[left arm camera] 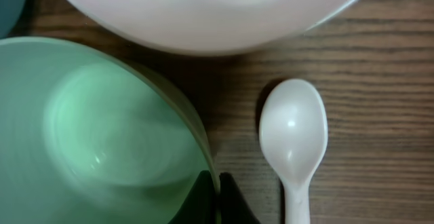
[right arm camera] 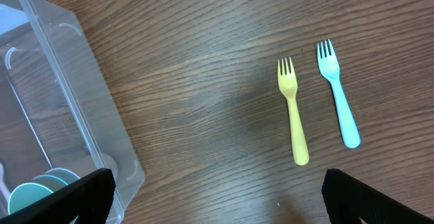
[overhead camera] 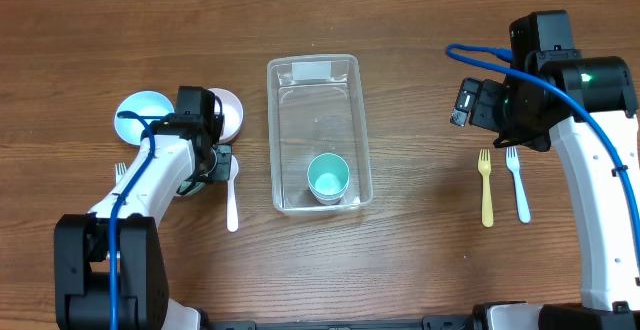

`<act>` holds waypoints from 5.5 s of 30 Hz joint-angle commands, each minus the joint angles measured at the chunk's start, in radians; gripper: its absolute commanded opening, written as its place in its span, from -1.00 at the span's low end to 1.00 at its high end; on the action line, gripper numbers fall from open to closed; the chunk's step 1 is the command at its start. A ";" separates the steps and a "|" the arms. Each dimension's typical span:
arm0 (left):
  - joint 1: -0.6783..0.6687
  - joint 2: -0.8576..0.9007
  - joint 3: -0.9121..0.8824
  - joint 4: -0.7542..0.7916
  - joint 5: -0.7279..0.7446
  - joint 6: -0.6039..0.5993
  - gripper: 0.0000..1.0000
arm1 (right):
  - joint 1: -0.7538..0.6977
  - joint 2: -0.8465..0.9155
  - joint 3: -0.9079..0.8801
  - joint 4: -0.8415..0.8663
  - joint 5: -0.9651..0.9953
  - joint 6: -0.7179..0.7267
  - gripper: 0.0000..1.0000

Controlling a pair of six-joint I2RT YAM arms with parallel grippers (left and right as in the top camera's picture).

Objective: Pack container
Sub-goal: 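Grasp the green bowl rim with the left gripper, then carry the green bowl into the container's upper half and release, then move the left gripper to the white bowl and grasp its rim, then carry the white bowl onto the green bowl in the container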

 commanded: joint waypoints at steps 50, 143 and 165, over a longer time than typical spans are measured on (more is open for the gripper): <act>-0.492 0.069 0.353 0.158 0.085 0.282 -0.82 | -0.004 -0.019 0.024 0.006 0.006 -0.003 1.00; 0.069 0.140 0.670 -0.270 0.242 -0.523 -0.92 | -0.004 -0.019 0.024 0.006 0.006 -0.003 1.00; -0.269 0.292 0.780 -0.194 0.263 -0.246 -0.92 | -0.004 -0.019 0.024 0.006 0.006 -0.003 1.00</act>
